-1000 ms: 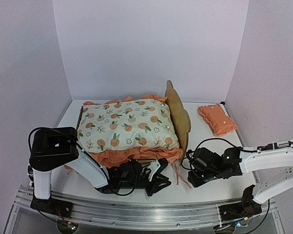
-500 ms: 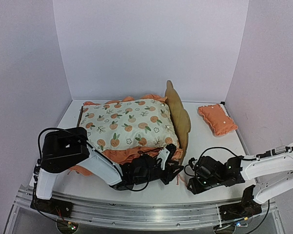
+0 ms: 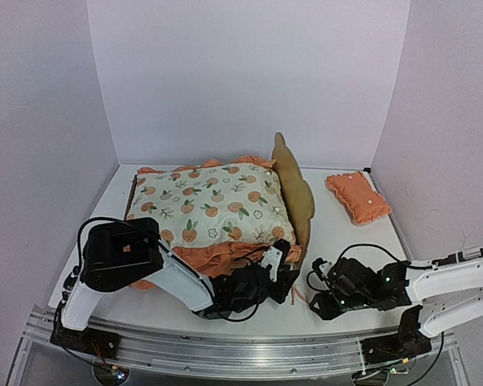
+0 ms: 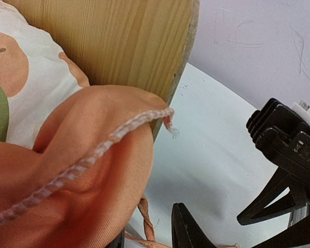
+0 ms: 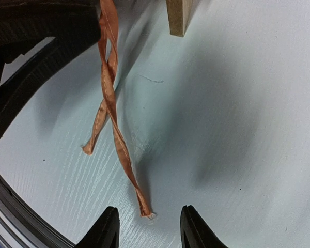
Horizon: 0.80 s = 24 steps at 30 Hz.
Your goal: Set up the pet bed
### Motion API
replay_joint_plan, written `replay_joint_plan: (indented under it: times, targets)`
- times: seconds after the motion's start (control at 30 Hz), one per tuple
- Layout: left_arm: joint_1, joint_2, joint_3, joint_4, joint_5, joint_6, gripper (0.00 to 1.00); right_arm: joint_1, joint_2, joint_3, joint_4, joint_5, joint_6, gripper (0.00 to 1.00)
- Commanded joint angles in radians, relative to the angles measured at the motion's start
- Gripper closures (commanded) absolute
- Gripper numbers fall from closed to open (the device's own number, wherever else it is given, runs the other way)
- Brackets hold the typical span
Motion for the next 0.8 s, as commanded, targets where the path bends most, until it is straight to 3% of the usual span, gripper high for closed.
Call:
replay_joint_plan:
  times: [0.0,0.43,0.63,0.77]
  targets:
    - [-0.006,0.033,0.056,0.019,-0.033,-0.019,0.67,0.000,0.010,-0.006,0.020,-0.022,-0.013,0.58]
    - [-0.006,0.071,0.094,0.019,-0.059,-0.006,0.69,0.001,0.060,-0.008,0.031,-0.028,-0.025,0.65]
    - [-0.007,0.090,0.108,-0.014,-0.059,-0.049,0.76,0.000,0.087,0.005,0.034,-0.045,-0.043,0.68]
    - [-0.006,0.088,0.102,-0.012,-0.065,-0.041,0.87,0.000,0.085,-0.004,0.042,-0.025,-0.037,0.80]
